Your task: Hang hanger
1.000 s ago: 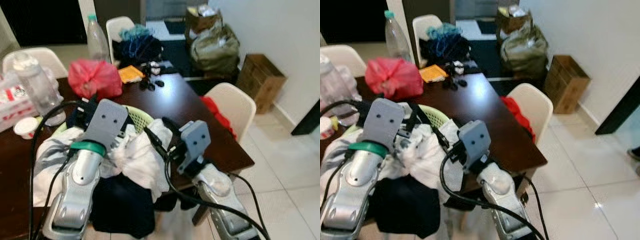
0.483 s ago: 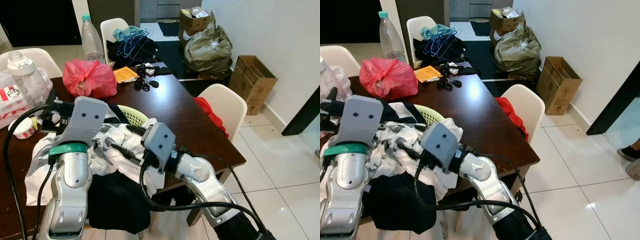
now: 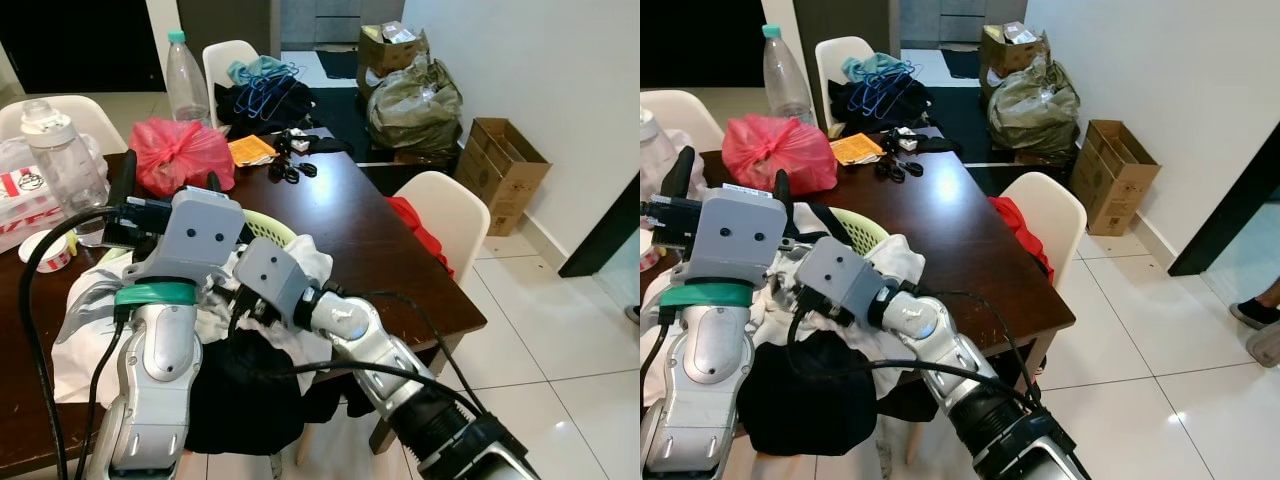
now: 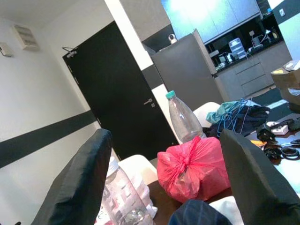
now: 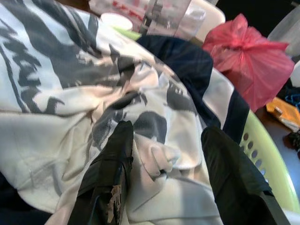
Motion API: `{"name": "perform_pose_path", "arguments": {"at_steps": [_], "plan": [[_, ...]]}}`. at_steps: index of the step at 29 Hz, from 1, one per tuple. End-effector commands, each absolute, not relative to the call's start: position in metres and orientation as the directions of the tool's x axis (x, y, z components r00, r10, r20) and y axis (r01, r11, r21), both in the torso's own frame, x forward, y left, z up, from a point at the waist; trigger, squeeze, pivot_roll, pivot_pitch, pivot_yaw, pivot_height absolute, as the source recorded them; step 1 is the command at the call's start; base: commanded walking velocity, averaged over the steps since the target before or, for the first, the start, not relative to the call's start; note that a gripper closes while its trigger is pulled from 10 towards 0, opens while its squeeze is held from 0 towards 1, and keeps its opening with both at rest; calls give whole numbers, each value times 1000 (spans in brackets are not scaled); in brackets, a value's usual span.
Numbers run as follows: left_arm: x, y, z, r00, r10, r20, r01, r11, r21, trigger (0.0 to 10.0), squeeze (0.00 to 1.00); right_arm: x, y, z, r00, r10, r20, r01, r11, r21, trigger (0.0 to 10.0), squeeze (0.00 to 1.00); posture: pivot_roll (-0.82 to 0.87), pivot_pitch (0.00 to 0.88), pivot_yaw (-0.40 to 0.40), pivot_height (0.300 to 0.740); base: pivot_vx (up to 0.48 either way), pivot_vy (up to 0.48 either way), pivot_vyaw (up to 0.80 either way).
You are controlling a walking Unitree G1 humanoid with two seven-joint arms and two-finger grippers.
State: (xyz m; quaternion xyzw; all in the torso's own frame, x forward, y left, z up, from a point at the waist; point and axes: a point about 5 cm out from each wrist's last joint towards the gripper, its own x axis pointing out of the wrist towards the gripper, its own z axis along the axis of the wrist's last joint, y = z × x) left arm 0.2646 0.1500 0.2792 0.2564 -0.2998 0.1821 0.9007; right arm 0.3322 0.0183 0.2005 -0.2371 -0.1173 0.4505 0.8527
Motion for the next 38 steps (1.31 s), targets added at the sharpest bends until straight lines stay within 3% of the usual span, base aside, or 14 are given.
{"name": "perform_pose_path", "arguments": {"at_steps": [1,5,6,9,11,14,20,21,22,23,27,28,32,38], "plan": [[262,148,278,753,166,637,-481,799,360,10000,0,334,17,192,564,823,-72,-726,452,-518,10000,0,-9,104,11,740,0,0,0],[262,148,277,756,165,634,-478,800,363,10000,0,333,16,189,536,838,-108,-742,405,-534,10000,0,-11,103,11,740,0,0,0],[263,148,276,760,163,629,-473,802,365,10000,0,330,14,185,480,862,-163,-776,330,-538,10000,0,-14,102,11,740,0,0,0],[264,148,275,765,164,623,-469,804,365,10000,0,327,10,186,368,911,-184,-853,253,-456,10000,0,-16,98,11,740,0,0,0],[264,148,275,765,164,623,-469,804,365,10000,0,327,10,186,368,911,-184,-853,253,-456,10000,0,-16,98,11,740,0,0,0],[264,148,274,764,166,623,-471,804,363,10000,0,323,8,191,264,951,-164,-901,183,-392,10000,0,-15,97,11,740,0,0,0],[264,149,275,762,167,626,-473,804,361,10000,0,327,11,184,259,930,-262,-870,107,-481,10000,0,-14,93,10,740,0,0,0],[264,149,275,762,168,626,-473,804,360,10000,0,330,12,183,284,918,-277,-856,113,-504,8392,0,-14,93,9,740,0,0,0],[264,149,275,762,168,626,-473,804,360,10000,0,330,12,183,284,918,-277,-856,113,-504,8392,0,-14,93,9,740,0,0,0],[264,149,274,762,170,624,-474,804,359,10000,0,334,14,182,328,897,-298,-831,124,-543,3686,0,-13,91,8,740,0,0,0],[264,149,274,763,172,623,-474,805,358,10000,0,336,14,181,357,881,-310,-812,129,-568,3686,0,-13,91,8,740,0,0,0],[264,149,274,763,175,622,-475,805,356,10000,0,341,15,182,399,867,-299,-797,167,-580,0,0,-11,90,4,740,0,0,0],[264,149,273,764,180,620,-476,805,353,10000,0,352,11,194,494,842,-215,-765,304,-568,0,0,-12,85,2,740,0,0,0],[265,149,272,765,182,617,-476,806,352,10000,0,359,6,204,543,828,-142,-731,382,-566,0,0,-16,81,2,740,0,0,0]]}}
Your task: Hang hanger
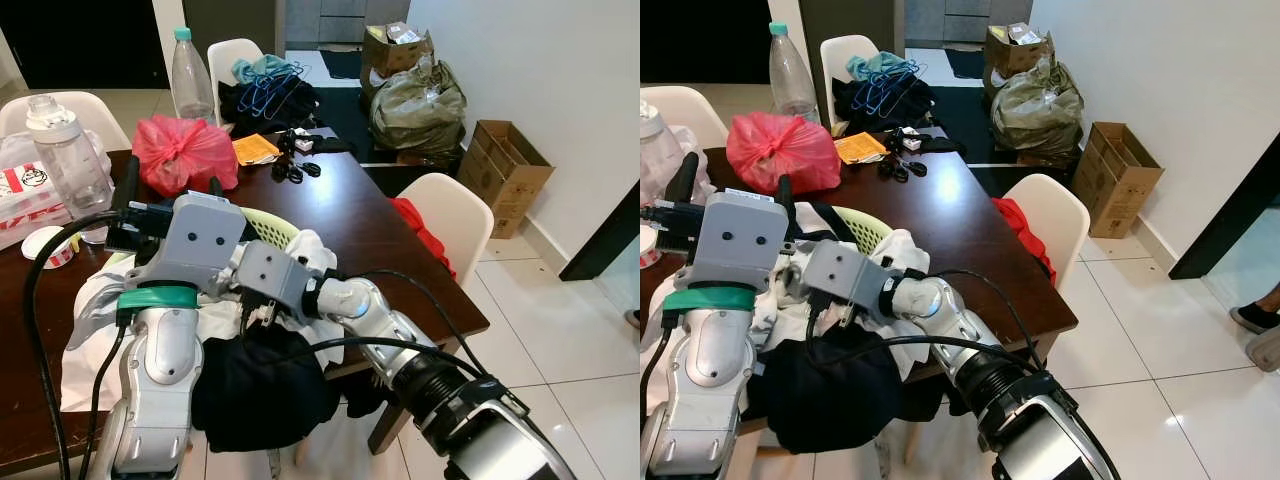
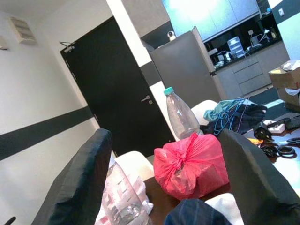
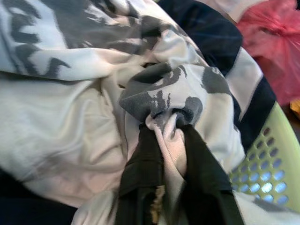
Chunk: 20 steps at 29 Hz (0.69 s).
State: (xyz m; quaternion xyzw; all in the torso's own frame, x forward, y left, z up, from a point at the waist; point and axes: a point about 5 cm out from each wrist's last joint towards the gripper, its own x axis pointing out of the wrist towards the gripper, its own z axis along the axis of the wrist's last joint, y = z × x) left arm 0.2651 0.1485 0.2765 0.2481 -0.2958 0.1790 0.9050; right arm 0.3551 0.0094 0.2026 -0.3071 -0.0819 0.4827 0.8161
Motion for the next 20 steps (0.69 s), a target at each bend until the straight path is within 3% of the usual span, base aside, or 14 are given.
{"name": "perform_pose_path", "arguments": {"at_steps": [1,2,4,5,6,8,9,11,12,14,17,20], "plan": [[265,149,272,765,182,617,-476,806,352,10000,0,359,6,204,543,828,-142,-731,382,-566,0,0,-16,81,2,740,0,0,0],[265,150,272,765,187,616,-477,807,349,10000,0,362,4,213,567,820,-77,-715,443,-541,0,0,-16,81,2,740,0,0,0],[265,150,272,765,187,616,-477,807,349,10000,0,362,4,213,567,820,-77,-715,443,-541,0,0,-16,81,2,740,0,0,0],[265,150,272,765,192,614,-479,807,345,10000,0,365,2,223,591,807,-2,-694,507,-511,0,0,-19,78,1,740,0,0,0],[265,150,272,765,192,614,-479,807,345,10000,0,365,2,223,591,807,-2,-694,507,-511,0,0,-19,78,1,740,0,0,0],[266,151,271,766,206,608,-483,810,333,10000,0,369,-6,252,623,757,199,-663,645,-379,0,0,-21,77,1,740,0,0,0],[266,151,271,766,206,608,-483,810,333,10000,0,369,-6,252,623,757,199,-663,645,-379,0,0,-21,77,1,740,0,0,0],[266,153,270,769,222,599,-481,818,316,10000,0,369,-16,281,618,688,380,-662,716,-221,0,0,-20,76,0,740,0,0,0],[266,153,270,769,222,599,-481,818,316,10000,0,369,-16,281,618,688,380,-662,716,-221,0,0,-20,76,0,740,0,0,0],[265,152,272,767,208,608,-466,831,304,10000,0,366,-30,312,585,605,541,-678,730,-83,0,0,-21,76,2,740,0,0,0],[264,150,273,768,190,612,-450,840,303,10000,0,364,-37,326,564,567,601,-689,724,-36,0,0,-21,76,2,740,0,0,0],[263,140,271,793,95,602,-357,873,333,10000,0,358,-51,354,509,490,708,-711,703,25,0,0,-19,79,5,740,0,0,0]]}}
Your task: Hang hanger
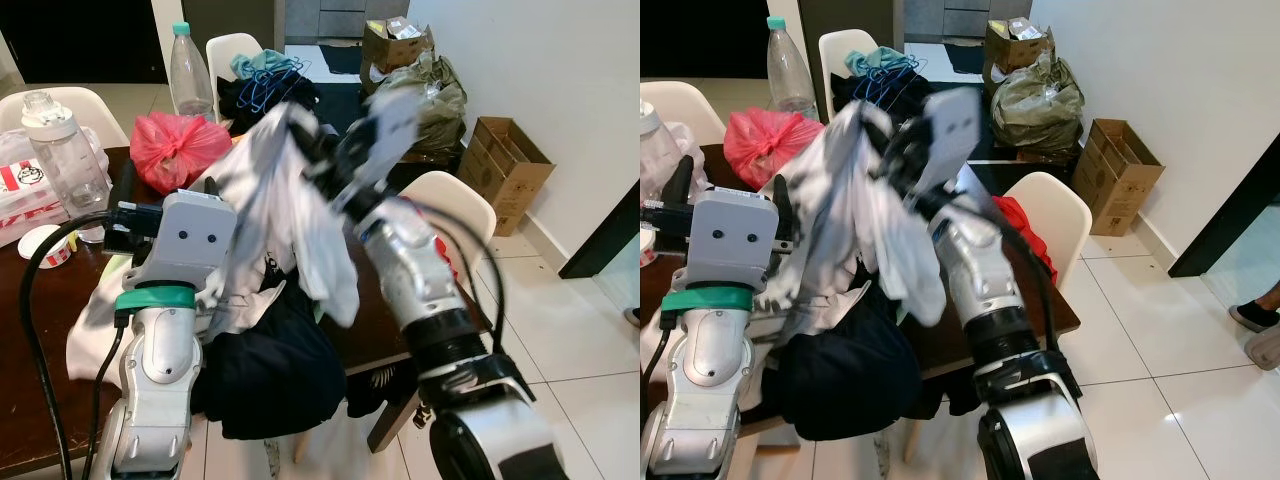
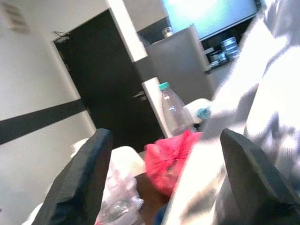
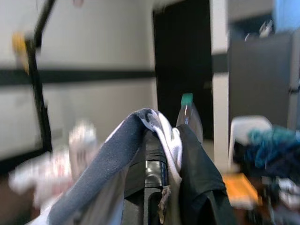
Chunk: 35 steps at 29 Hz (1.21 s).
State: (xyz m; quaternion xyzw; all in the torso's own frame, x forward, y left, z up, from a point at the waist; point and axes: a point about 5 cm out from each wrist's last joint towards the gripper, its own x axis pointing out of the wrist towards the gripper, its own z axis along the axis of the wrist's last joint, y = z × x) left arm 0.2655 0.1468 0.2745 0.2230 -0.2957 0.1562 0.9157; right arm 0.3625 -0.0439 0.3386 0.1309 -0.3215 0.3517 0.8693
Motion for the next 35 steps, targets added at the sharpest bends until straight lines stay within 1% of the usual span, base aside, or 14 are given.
{"name": "perform_pose_path", "arguments": {"at_steps": [1,6,12,16,18,20,23,24,27,29,30,32,34,35], "plan": [[261,132,268,810,13,587,-282,885,369,10000,0,355,-58,367,480,460,748,-720,693,36,0,0,-18,81,5,740,0,0,0],[252,111,249,854,-225,470,-45,867,497,10000,0,343,-72,395,388,442,809,-711,702,-42,0,0,-15,84,6,740,0,0,0],[250,110,237,883,-294,366,55,839,542,10000,0,334,-77,402,329,454,828,-725,683,-86,0,0,-8,88,6,740,0,0,0],[258,117,236,905,-249,346,21,837,547,10000,0,324,-79,405,279,479,832,-741,658,-131,0,0,-6,90,8,740,0,0,0],[266,123,239,912,-194,360,-43,831,555,10000,0,319,-79,405,258,494,831,-754,641,-147,0,0,-6,89,10,740,0,0,0],[281,136,249,901,-76,427,-206,792,575,10000,0,310,-78,403,220,524,823,-775,606,-180,0,0,-13,88,16,740,0,0,0],[284,141,252,893,-48,448,-247,780,575,10000,0,308,-78,403,213,533,819,-779,598,-187,0,0,-15,87,16,740,0,0,0],[287,145,256,882,-19,472,-290,767,573,0,0,308,-79,402,213,539,815,-781,596,-190,0,0,-19,86,20,740,0,0,0],[288,149,262,865,-3,502,-328,754,569,0,0,309,-80,399,227,543,809,-776,602,-187,0,0,-23,84,23,740,0,0,0],[285,153,273,817,18,577,-397,742,540,0,0,322,-84,383,327,562,760,-712,675,-193,0,0,-26,84,27,740,0,0,0],[285,153,273,817,18,577,-397,742,540,0,0,322,-84,383,327,562,760,-712,675,-193,0,0,-26,84,27,740,0,0,0],[279,157,279,780,59,623,-461,728,508,0,0,334,-91,367,434,563,704,-623,752,-218,0,0,-18,83,26,740,0,0,0],[279,157,279,780,59,623,-461,728,508,0,0,334,-91,367,434,563,704,-623,752,-218,0,0,-18,83,26,740,0,0,0],[276,161,283,758,100,645,-506,715,483,0,0,340,-97,358,495,555,668,-551,795,-252,0,0,-15,83,25,740,0,0,0]]}}
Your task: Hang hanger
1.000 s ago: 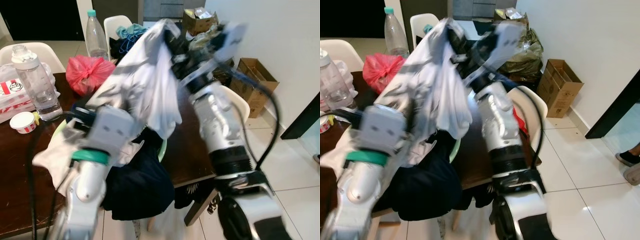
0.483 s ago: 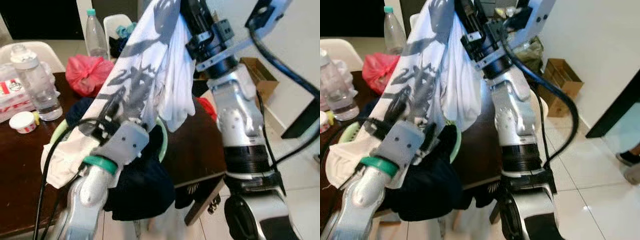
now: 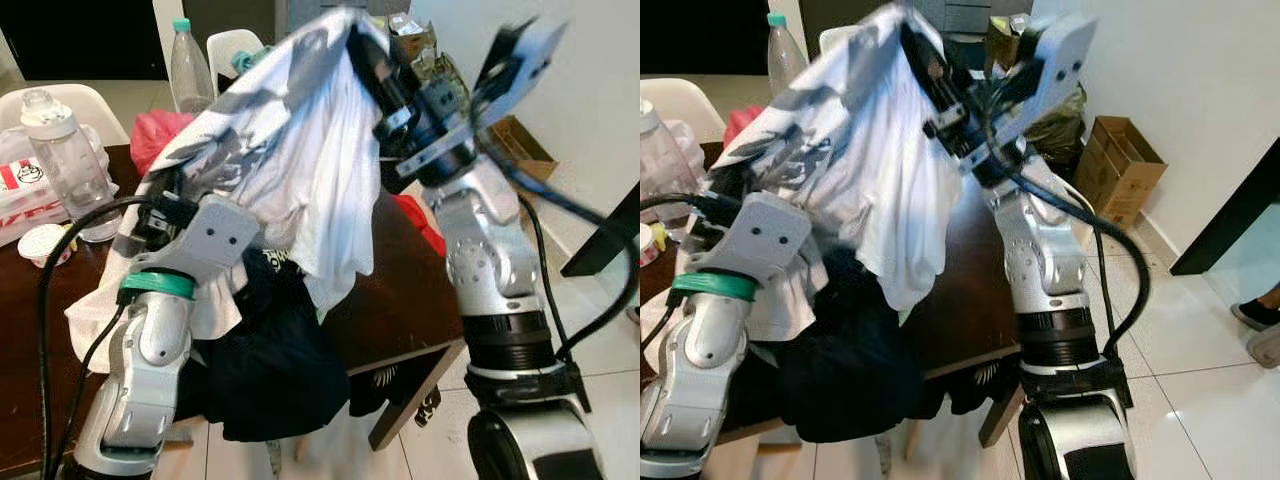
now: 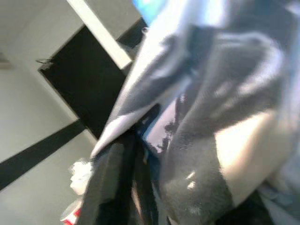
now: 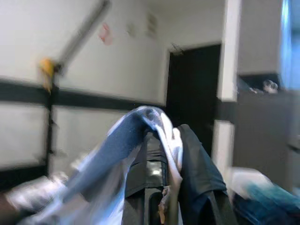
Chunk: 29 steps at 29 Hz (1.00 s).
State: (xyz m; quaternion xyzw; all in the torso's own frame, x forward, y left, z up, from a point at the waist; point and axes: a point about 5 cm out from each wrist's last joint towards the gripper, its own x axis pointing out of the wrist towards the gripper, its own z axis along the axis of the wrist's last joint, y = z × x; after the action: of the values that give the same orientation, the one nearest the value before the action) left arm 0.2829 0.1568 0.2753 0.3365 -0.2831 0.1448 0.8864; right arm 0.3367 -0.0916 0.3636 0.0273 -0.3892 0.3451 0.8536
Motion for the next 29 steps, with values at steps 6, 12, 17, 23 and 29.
{"name": "perform_pose_path", "arguments": {"at_steps": [6,12,17,23,29], "plan": [[269,180,304,614,246,750,-694,621,364,0,0,349,-123,341,620,501,603,-319,864,-390,0,0,0,86,24,740,0,0,0],[272,197,317,519,322,792,-792,530,303,0,0,341,-129,343,583,525,620,-335,851,-405,4941,0,-1,87,25,740,0,0,0],[274,200,322,483,325,813,-816,504,283,0,0,332,-116,329,519,654,551,-454,757,-470,10000,0,-6,86,27,740,0,0,0],[274,205,327,437,352,828,-850,464,251,0,0,301,-80,283,308,910,276,-742,411,-529,10000,0,-14,84,29,740,0,0,0],[278,205,324,438,359,824,-854,452,257,0,0,287,-49,261,210,954,213,-815,291,-501,10000,1000,-22,84,26,740,0,0,0]]}}
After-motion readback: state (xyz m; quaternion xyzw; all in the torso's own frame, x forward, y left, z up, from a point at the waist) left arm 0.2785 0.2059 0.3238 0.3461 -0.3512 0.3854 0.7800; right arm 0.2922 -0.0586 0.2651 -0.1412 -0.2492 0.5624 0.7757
